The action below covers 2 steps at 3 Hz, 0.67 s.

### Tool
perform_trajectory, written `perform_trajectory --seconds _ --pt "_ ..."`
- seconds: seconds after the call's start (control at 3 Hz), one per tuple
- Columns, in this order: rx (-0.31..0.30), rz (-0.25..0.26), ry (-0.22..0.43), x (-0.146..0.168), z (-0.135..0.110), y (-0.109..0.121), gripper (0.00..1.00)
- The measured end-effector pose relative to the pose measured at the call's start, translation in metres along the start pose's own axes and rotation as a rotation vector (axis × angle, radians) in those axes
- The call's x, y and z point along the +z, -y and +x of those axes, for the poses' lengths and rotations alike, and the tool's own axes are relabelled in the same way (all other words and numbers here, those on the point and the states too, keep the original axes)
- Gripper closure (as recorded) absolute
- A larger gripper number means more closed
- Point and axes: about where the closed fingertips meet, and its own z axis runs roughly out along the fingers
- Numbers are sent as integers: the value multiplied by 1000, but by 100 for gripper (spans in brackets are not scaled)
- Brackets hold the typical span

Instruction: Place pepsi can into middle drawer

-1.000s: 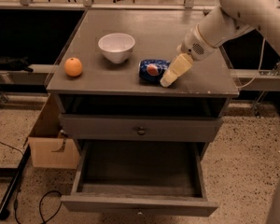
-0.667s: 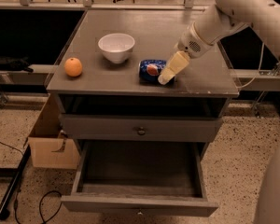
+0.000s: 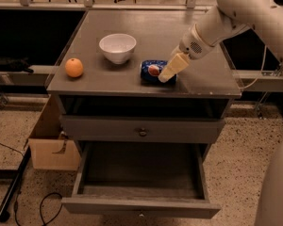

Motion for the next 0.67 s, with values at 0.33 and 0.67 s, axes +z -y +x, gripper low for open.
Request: perform_trajectory --seconds 0.33,0.67 --pt "0 0 0 0 0 0 47" --pt "0 0 0 0 0 0 71"
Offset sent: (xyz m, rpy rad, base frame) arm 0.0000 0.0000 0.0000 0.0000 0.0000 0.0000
